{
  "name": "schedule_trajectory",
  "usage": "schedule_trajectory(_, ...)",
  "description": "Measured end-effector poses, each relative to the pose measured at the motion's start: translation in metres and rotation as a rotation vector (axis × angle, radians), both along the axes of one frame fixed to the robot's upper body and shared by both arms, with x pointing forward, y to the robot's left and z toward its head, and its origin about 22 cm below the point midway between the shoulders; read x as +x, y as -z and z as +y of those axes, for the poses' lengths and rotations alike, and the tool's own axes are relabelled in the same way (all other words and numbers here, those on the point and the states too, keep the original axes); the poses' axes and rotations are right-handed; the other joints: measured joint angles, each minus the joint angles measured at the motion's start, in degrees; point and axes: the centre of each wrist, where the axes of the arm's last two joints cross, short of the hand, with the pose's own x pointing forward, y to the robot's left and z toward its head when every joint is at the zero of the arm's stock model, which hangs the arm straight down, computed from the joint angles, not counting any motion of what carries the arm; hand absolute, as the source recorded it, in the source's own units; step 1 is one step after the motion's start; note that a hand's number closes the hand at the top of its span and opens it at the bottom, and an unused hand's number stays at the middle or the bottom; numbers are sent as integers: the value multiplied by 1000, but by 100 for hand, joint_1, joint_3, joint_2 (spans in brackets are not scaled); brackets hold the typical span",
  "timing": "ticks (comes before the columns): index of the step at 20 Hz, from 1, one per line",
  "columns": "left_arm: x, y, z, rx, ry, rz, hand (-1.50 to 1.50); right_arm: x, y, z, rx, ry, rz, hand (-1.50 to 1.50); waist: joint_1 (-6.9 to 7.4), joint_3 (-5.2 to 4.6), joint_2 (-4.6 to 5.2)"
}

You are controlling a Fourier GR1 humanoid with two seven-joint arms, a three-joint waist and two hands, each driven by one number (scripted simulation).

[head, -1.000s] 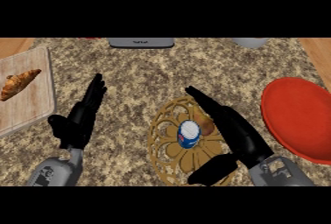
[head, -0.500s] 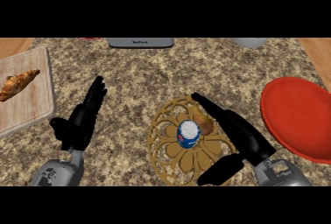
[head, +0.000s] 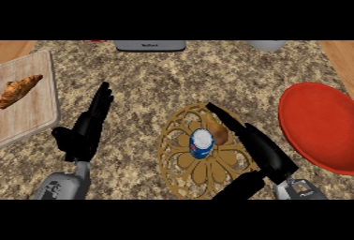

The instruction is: Pick the can from the placemat and place it in the bowl

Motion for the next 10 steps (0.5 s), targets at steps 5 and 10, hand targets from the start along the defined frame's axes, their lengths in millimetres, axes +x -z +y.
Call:
schedule_trajectory(5,-8,-2,-1,5,3,-1,0,2,4,7,31,4,39,-150,7,0,-1)
schedule_trajectory(10,2,-10,4,6,3,-3,0,1,26,13,57,10,70,-150,3,1,1)
